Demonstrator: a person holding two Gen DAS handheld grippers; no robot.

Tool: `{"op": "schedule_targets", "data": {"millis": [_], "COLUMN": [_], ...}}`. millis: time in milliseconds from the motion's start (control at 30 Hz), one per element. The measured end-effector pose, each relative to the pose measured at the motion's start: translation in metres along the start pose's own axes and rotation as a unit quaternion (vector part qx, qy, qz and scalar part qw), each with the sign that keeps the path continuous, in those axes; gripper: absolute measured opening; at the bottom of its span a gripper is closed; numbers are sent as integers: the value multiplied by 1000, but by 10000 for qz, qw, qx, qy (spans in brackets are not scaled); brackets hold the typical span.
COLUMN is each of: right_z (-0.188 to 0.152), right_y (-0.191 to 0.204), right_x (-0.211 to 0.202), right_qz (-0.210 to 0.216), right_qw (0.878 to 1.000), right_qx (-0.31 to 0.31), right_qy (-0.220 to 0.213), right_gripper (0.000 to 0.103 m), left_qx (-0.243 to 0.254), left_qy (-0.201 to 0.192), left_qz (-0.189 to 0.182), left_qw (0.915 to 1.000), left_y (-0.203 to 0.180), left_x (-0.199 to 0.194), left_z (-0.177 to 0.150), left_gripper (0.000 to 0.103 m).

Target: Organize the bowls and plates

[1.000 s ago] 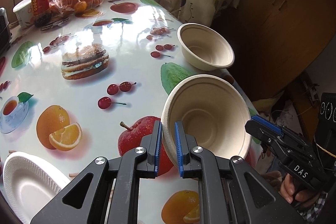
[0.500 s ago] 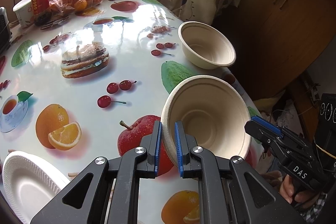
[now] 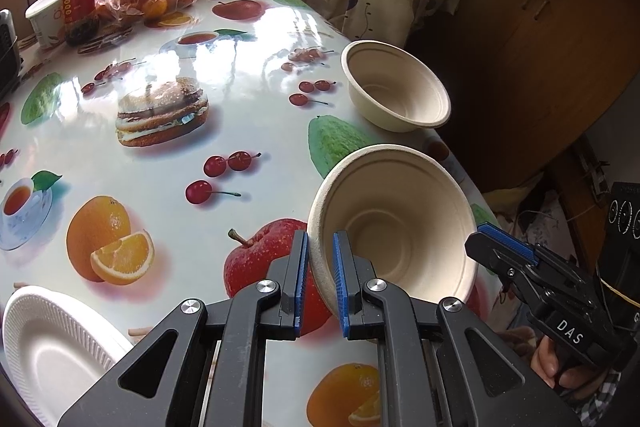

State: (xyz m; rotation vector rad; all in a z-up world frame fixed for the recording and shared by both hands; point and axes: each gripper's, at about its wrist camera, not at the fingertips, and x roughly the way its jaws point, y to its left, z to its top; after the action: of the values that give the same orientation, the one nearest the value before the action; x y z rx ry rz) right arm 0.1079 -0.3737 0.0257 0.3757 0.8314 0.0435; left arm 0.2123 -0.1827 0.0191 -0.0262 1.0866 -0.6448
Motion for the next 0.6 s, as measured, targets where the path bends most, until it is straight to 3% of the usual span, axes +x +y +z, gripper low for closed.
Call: {"op": "schedule_targets", "data": {"millis": [533, 600], "right_z": [-3, -1], "right_y": [-1, -1], "right_x": [1, -1], "right_qz": [-18, -23], "right_qw": [10000, 10000], "right_qx": [30, 66], "right_qy": [-5, -10], "right_gripper": [26, 31], "left_qx": [38, 49], "left_qy": [0, -12], "left_qz": [8, 22], "left_qw": [10000, 10000], "left_y": [-4, -4], "left_x": [1, 1], "left_z": [0, 1], "left_gripper": [20, 23]}}
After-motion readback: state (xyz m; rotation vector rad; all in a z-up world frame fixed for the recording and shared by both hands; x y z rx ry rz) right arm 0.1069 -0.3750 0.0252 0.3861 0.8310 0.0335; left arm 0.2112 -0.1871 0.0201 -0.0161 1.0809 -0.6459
